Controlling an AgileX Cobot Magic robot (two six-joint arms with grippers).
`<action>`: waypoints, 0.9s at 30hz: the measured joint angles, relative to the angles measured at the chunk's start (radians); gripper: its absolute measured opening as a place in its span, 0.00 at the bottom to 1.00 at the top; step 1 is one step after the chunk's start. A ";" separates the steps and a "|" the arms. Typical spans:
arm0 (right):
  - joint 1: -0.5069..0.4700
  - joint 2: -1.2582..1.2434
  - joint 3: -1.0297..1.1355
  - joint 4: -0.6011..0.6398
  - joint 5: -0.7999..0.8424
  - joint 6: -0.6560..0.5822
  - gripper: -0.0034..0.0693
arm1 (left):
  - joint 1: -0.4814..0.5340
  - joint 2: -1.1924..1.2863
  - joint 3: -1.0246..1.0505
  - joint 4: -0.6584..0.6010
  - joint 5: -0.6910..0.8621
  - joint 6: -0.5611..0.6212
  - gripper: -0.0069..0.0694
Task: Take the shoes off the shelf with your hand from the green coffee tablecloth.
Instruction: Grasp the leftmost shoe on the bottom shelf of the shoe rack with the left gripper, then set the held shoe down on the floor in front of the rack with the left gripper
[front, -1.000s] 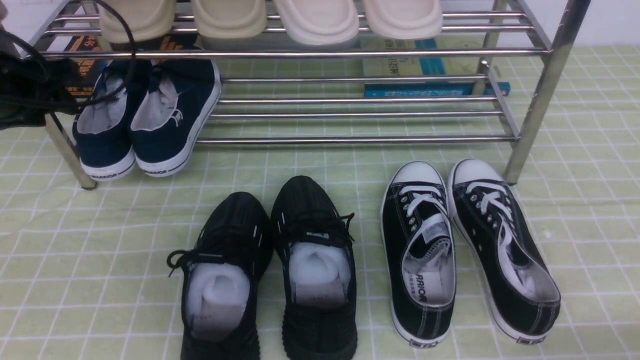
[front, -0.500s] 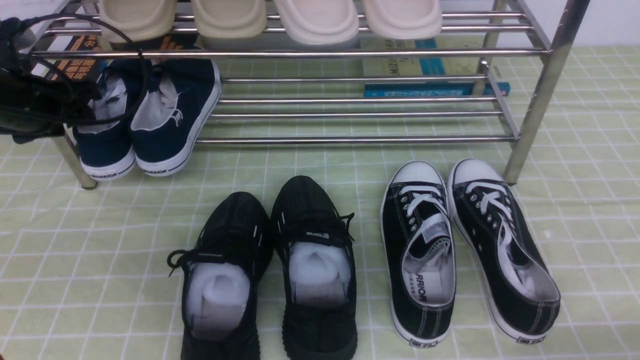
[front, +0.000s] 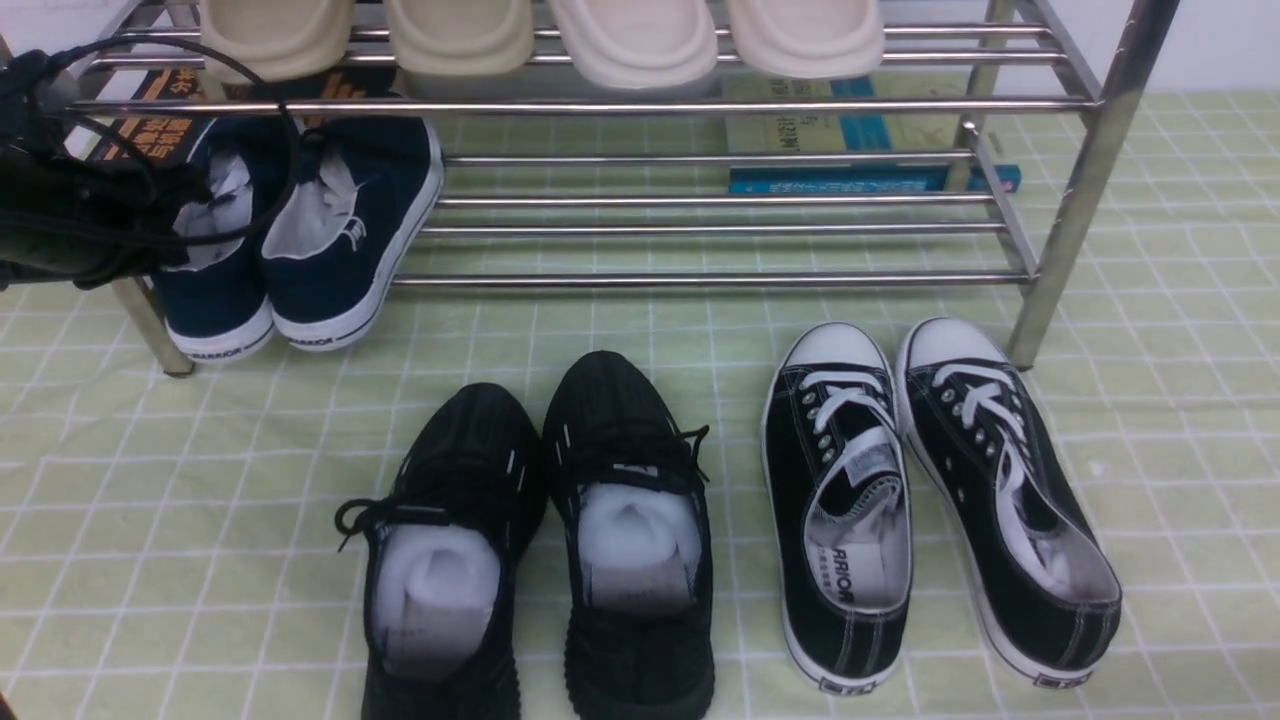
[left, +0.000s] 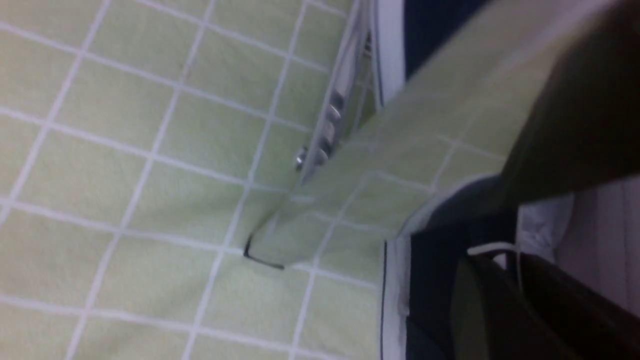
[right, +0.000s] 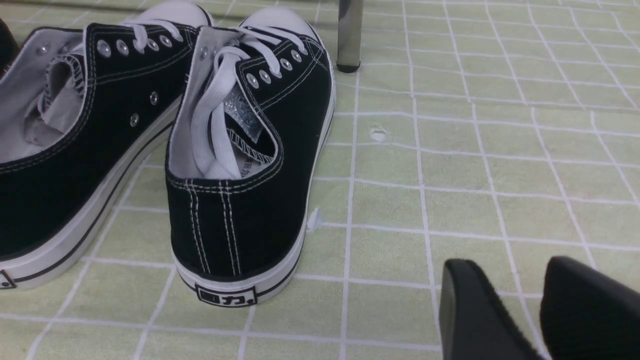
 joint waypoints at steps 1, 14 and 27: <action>0.000 0.000 0.000 0.000 0.000 0.000 0.37 | 0.000 -0.002 0.000 0.002 0.011 0.000 0.16; 0.000 0.000 0.000 0.000 0.000 0.000 0.37 | 0.000 -0.367 0.005 0.392 0.540 -0.246 0.16; 0.000 0.000 0.000 0.000 0.001 0.000 0.37 | 0.000 -0.633 0.426 0.584 0.449 -0.483 0.16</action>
